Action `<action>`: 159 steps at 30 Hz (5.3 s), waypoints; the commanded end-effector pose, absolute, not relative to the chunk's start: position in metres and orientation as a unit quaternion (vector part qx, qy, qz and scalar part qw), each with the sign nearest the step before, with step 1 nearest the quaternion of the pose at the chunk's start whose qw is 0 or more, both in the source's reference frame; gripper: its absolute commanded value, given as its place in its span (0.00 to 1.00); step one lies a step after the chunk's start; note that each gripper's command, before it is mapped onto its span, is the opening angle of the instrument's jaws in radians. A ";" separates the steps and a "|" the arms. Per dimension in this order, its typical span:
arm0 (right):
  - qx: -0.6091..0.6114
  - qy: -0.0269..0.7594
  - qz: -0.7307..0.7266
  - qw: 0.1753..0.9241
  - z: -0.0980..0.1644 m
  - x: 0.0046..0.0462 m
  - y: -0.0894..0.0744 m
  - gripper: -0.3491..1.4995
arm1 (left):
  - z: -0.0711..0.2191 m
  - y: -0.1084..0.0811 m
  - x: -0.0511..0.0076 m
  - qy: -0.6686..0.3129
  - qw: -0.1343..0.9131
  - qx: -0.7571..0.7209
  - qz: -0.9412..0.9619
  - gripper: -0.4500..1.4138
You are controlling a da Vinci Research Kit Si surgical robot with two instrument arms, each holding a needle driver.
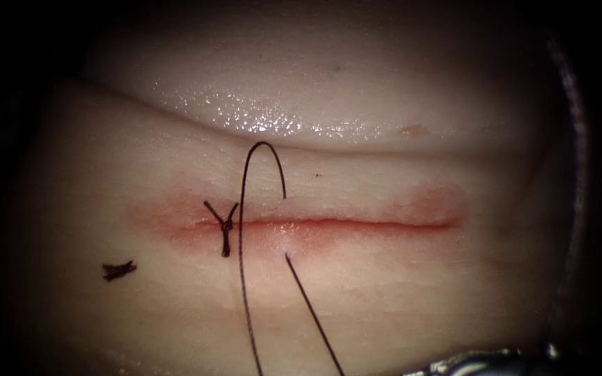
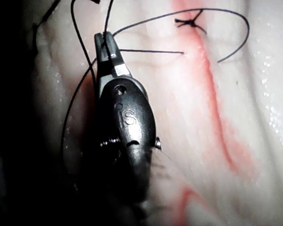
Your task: Wound Closure
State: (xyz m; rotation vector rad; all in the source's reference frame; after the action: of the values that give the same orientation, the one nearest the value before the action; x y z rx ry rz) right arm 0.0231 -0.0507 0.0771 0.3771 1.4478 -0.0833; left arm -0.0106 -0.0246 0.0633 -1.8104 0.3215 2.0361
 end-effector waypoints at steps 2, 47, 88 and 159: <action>0.202 0.672 -0.070 0.709 0.073 0.0245 -0.054 0.00 | 0.064 -0.025 -0.0111 0.112 0.197 -0.649 0.727 0.00; 0.083 0.596 0.016 0.799 0.096 0.0305 -0.042 0.00 | 0.064 -0.026 -0.0111 0.106 0.190 -0.651 0.727 0.00; 0.134 0.650 -0.022 0.747 0.080 0.0257 -0.044 0.92 | 0.064 -0.025 -0.0119 0.101 0.188 -0.652 0.728 0.00; 0.111 0.617 -0.030 0.778 0.080 0.0278 -0.045 0.98 | 0.065 -0.024 -0.0155 0.085 0.184 -0.645 0.737 0.00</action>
State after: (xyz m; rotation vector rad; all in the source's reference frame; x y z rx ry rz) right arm 0.0272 -0.0445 0.0802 0.2283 1.3224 -0.0495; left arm -0.0150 -0.0241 0.0644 -1.8187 0.2434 2.0775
